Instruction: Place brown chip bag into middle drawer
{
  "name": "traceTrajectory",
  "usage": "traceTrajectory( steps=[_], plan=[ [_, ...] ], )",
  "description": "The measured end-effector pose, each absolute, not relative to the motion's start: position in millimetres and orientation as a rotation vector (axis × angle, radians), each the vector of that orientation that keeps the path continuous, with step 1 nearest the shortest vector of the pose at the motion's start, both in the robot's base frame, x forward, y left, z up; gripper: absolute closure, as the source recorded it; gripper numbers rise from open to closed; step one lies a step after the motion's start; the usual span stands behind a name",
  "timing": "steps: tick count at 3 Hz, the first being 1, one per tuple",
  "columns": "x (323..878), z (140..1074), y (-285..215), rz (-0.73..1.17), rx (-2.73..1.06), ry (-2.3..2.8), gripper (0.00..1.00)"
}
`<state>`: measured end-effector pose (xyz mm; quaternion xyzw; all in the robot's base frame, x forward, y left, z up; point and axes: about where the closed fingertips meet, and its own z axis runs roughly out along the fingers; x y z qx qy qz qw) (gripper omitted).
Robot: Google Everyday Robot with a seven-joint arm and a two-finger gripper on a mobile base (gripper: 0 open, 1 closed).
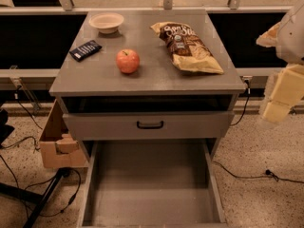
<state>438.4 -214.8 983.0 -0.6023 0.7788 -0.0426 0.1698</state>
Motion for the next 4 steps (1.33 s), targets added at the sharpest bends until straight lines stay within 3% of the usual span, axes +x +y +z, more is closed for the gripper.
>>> traceTrajectory(
  steps=[2, 4],
  plan=[
    [468.8, 1000.1, -212.2, -0.154, -1.665, 2.135, 0.00],
    [589.6, 1042.9, -207.2, -0.222, -1.472, 2.098, 0.00]
  ],
)
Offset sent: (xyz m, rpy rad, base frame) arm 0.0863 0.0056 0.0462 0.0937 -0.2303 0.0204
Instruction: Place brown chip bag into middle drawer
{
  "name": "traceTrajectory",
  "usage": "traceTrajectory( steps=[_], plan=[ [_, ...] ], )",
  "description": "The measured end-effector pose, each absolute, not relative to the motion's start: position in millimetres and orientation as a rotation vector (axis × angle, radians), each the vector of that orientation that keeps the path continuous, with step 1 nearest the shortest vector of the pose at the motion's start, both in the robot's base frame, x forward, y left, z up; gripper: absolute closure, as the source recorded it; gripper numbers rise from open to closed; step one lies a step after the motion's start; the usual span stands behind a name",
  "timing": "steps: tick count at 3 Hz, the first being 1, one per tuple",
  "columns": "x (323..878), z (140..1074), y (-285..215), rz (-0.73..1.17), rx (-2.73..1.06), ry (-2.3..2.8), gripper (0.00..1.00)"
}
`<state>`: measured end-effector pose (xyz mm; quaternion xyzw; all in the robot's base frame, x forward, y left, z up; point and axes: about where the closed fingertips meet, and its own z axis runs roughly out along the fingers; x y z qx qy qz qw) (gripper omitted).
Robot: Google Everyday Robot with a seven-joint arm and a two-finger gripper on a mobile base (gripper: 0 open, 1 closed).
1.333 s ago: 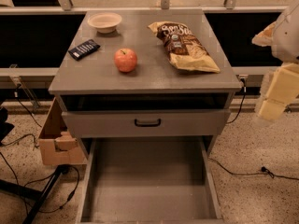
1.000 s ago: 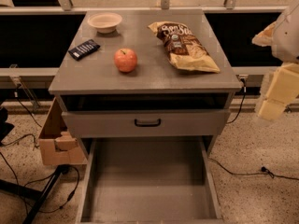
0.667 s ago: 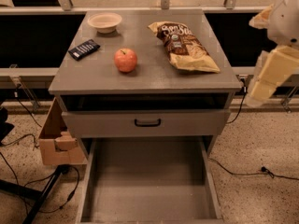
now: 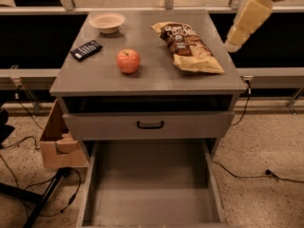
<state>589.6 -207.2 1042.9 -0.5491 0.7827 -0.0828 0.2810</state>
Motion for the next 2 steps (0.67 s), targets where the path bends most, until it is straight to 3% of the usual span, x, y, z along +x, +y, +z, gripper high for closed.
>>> traceTrajectory(
  steps=[2],
  plan=[
    [699.2, 986.8, -178.3, -0.171, -1.219, 2.456, 0.00]
  ],
)
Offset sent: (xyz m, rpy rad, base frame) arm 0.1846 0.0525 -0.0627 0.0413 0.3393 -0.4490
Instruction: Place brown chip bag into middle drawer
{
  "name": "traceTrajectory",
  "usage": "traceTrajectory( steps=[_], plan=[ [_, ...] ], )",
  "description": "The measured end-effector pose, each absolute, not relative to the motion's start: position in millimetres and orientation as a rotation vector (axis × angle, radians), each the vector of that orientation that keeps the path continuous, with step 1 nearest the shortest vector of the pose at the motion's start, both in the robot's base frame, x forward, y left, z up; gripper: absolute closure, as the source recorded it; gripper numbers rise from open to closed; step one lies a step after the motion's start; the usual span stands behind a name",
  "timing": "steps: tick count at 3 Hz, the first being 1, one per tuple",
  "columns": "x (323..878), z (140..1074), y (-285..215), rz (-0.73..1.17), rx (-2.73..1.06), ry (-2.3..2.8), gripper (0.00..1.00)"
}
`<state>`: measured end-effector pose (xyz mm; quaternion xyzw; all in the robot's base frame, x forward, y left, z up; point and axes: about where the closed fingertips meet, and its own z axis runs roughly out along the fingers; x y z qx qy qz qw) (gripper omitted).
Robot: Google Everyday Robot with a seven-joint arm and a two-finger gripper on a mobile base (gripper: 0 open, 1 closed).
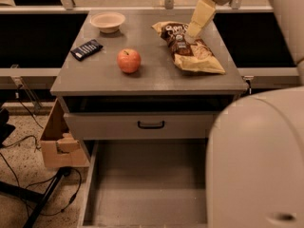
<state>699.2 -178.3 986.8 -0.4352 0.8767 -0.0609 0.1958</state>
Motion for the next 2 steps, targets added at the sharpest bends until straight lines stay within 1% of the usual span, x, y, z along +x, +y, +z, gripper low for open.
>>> traceTrajectory(
  steps=[1, 2],
  plan=[
    [733.8, 944.3, -149.6, -0.087, -1.143, 2.548, 0.00],
    [755.1, 912.2, -124.1, 0.001, -1.102, 2.584, 0.00]
  ],
)
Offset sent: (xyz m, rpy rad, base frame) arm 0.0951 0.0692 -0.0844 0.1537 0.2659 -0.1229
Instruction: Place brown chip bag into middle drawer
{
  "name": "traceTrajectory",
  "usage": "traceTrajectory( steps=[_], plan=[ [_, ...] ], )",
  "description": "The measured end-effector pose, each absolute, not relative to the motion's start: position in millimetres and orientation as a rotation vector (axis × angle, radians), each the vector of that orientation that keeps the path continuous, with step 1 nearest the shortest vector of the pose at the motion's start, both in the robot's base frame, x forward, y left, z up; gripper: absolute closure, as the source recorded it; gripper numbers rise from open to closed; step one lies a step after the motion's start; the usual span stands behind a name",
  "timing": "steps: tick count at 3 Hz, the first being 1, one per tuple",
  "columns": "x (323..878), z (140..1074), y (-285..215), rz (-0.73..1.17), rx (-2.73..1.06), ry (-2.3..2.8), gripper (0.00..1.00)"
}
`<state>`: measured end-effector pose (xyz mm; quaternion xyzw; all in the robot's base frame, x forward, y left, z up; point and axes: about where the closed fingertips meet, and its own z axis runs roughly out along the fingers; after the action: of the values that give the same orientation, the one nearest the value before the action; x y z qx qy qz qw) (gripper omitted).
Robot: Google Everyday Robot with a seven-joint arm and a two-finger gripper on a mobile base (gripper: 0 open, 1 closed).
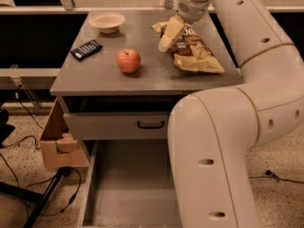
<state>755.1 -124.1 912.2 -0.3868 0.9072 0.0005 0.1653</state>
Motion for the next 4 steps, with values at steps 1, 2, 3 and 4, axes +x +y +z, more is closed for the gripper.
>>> traceTrajectory(
  steps=[1, 2, 3, 4],
  plan=[
    [767.9, 886.2, -110.0, 0.053, -1.079, 2.611, 0.18],
    [774.9, 872.6, -117.9, 0.033, -1.067, 2.626, 0.49],
    [774.6, 878.7, -127.6, 0.003, -1.069, 2.616, 0.72],
    [761.7, 924.8, -153.1, -0.089, -1.084, 2.558, 0.95]
  ],
)
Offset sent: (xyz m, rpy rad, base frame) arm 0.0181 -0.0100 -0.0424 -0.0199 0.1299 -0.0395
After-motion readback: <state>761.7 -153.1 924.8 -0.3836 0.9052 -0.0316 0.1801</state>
